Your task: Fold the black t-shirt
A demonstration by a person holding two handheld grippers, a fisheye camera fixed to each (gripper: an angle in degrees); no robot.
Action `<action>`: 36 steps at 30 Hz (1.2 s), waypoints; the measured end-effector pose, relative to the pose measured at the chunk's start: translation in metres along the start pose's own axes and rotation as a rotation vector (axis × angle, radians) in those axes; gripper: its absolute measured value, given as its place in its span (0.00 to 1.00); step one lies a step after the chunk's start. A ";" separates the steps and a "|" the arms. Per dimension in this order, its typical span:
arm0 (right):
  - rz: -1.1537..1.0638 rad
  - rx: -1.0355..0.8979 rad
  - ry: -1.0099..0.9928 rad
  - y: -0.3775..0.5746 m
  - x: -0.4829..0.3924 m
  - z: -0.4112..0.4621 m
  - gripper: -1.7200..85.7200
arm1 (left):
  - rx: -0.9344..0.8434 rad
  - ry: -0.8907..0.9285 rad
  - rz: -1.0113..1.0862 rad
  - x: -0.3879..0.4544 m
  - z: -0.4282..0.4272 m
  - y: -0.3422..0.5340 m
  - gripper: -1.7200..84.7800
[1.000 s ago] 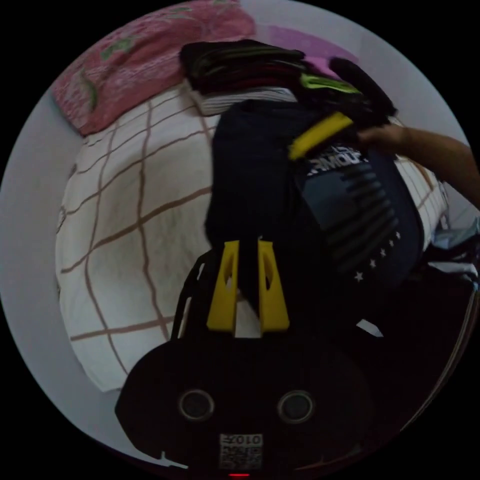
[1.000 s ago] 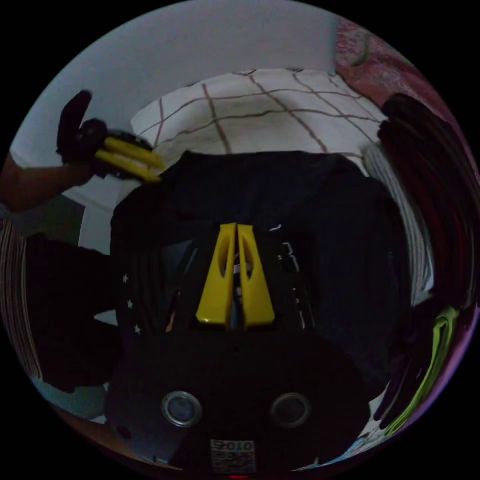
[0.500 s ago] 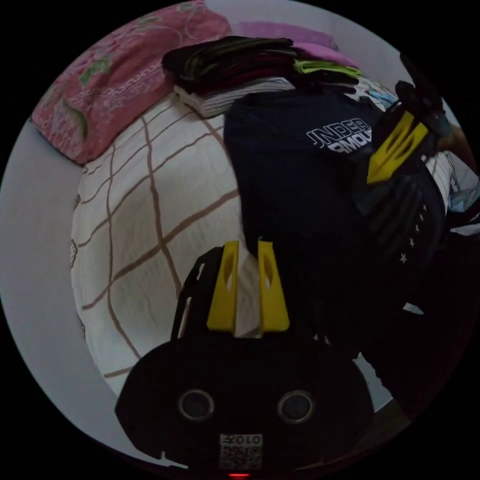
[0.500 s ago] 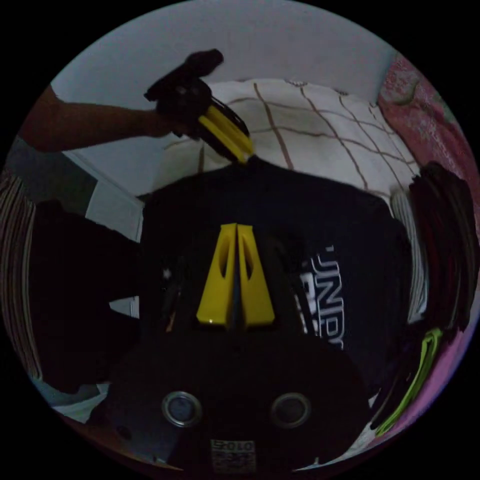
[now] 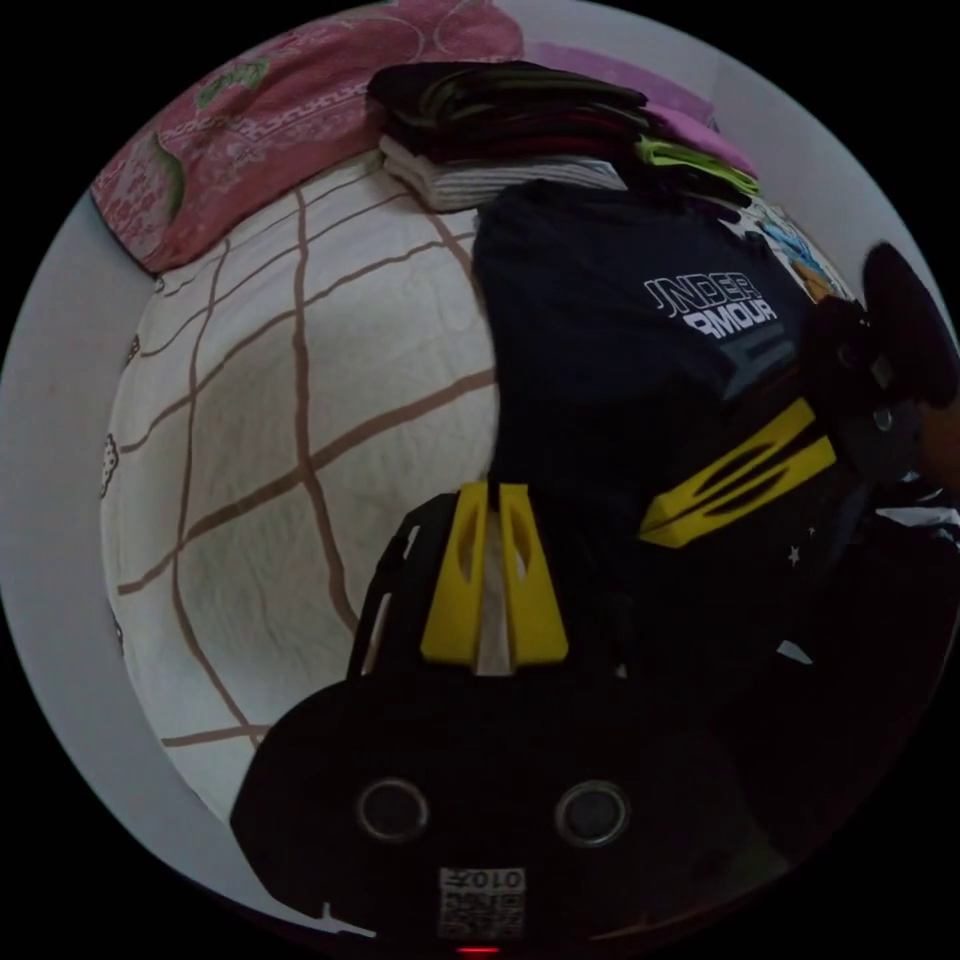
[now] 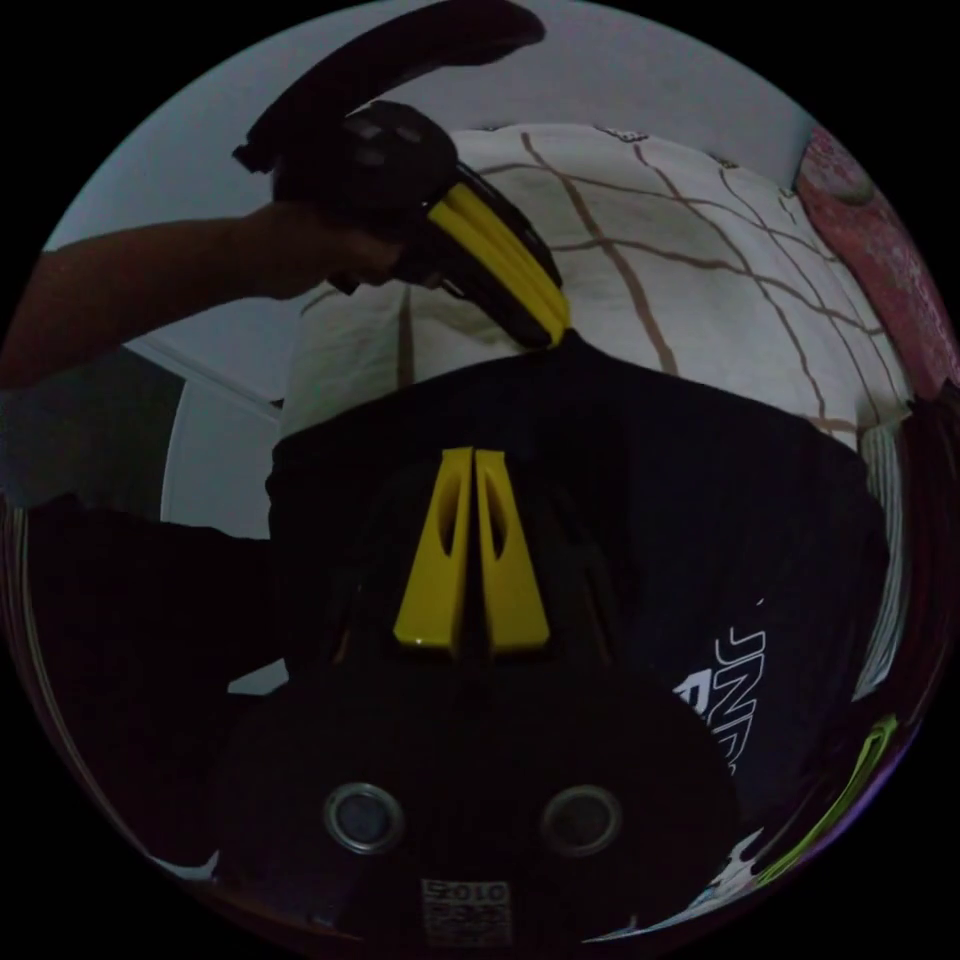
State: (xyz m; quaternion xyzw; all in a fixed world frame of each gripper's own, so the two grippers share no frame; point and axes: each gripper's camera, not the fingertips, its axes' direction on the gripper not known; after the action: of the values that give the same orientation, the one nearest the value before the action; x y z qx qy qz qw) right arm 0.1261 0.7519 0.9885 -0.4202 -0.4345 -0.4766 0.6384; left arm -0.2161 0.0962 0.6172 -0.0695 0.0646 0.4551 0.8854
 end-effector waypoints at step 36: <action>0.602 0.336 0.216 0.431 -0.017 -0.210 0.03 | 0.029 0.094 -0.075 0.086 -0.013 -0.094 0.04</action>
State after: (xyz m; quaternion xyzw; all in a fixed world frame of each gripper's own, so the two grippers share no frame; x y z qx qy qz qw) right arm 0.5751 0.6395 0.8627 -0.3657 -0.2935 -0.2310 0.8525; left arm -0.0907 0.1079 0.5950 -0.0803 0.1099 0.4169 0.8987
